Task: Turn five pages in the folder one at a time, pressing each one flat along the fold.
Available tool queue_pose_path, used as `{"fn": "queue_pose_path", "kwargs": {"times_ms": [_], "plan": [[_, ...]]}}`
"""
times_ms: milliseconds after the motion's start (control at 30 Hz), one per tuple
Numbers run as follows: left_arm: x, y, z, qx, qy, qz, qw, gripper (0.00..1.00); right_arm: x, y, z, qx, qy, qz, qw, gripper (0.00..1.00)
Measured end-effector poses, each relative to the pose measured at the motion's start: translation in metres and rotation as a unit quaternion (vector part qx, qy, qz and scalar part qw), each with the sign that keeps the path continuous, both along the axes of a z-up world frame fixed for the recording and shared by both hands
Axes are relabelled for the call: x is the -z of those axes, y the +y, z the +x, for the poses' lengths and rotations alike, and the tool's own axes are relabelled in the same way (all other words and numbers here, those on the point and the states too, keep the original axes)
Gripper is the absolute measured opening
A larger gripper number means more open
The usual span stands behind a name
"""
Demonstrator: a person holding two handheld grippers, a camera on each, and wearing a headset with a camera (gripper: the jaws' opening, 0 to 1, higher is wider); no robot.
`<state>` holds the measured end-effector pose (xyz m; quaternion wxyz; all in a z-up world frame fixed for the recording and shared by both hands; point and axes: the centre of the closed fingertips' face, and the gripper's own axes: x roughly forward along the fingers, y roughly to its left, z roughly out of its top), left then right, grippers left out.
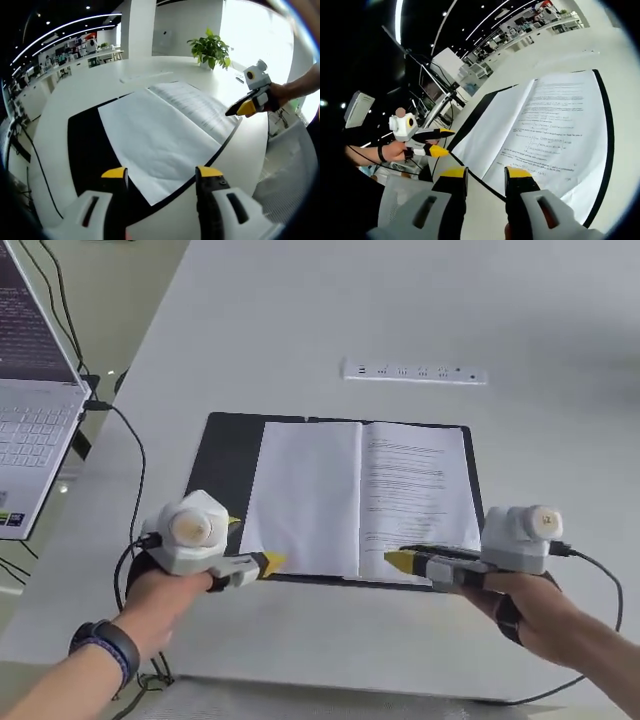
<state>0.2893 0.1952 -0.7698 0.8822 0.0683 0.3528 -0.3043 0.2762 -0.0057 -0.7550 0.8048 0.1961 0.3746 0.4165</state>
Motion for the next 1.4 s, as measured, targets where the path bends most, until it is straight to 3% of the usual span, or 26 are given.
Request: {"fn": "queue_pose_path", "kwargs": {"times_ms": [133, 533, 600, 667, 767, 867, 1167, 1400], "plan": [[-0.008, 0.001, -0.001, -0.004, -0.003, -0.012, 0.9999, 0.55, -0.014, -0.019, 0.002, 0.027, -0.016, -0.008, 0.9995, 0.29], [-0.032, 0.003, 0.000, 0.001, -0.020, -0.021, 0.9996, 0.59, -0.044, -0.064, 0.002, 0.047, -0.073, -0.069, 0.9938, 0.36], [-0.038, 0.002, -0.001, 0.005, -0.024, -0.020, 0.9995, 0.60, -0.049, -0.073, 0.002, 0.046, -0.088, -0.087, 0.9912, 0.38], [-0.044, 0.001, -0.001, 0.007, -0.029, -0.024, 0.9993, 0.61, -0.053, -0.082, 0.003, 0.046, -0.112, -0.117, 0.9857, 0.37], [-0.050, 0.001, -0.002, 0.006, -0.032, -0.028, 0.9991, 0.63, -0.061, -0.086, -0.001, 0.049, -0.119, -0.118, 0.9846, 0.41], [-0.061, -0.002, -0.007, 0.003, -0.037, -0.033, 0.9988, 0.66, -0.069, -0.092, -0.003, 0.052, -0.138, -0.131, 0.9804, 0.47], [-0.084, -0.001, -0.023, 0.001, -0.045, -0.047, 0.9979, 0.74, -0.074, -0.110, -0.015, 0.063, -0.144, -0.151, 0.9759, 0.60], [-0.091, 0.004, -0.032, -0.005, -0.048, -0.054, 0.9974, 0.79, -0.072, -0.118, -0.025, 0.067, -0.143, -0.164, 0.9737, 0.67]]}}
